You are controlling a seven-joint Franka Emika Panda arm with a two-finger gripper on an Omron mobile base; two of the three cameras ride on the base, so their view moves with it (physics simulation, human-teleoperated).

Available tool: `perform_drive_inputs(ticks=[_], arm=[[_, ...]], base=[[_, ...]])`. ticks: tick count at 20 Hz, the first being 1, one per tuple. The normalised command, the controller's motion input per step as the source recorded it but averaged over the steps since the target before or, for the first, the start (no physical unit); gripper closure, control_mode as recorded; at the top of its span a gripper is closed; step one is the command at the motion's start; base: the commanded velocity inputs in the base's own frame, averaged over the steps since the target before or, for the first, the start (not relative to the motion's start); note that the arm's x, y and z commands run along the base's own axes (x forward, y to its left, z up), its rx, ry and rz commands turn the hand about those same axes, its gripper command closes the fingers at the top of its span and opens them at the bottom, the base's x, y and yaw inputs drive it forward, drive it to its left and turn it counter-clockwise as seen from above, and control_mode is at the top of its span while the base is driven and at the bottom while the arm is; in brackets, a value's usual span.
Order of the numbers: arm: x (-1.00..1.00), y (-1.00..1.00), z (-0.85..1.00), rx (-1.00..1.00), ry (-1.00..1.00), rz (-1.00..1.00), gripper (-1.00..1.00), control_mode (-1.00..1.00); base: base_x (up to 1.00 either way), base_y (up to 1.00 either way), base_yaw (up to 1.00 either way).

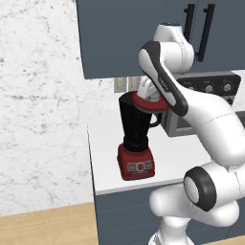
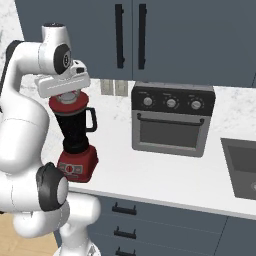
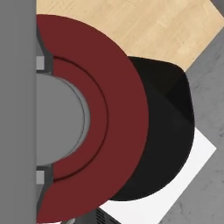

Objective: Close the lid blender by securely placing the lid on top.

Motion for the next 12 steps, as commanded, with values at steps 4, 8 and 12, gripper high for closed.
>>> perform_drive_inputs(ticks=[4,8,12], arm=[[0.2,0.24,0.0,-0.02,0.01,0.0,1.0,-1.0],[0.22,0.06,0.0,-0.03,0.0,0.0,1.0,-1.0],[0.2,0.16,0.0,-0.03,0.0,-0.02,1.0,-1.0]], base=[[0.0,0.0,0.0],[0.0,0.0,0.0],[0.0,0.0,0.0]])
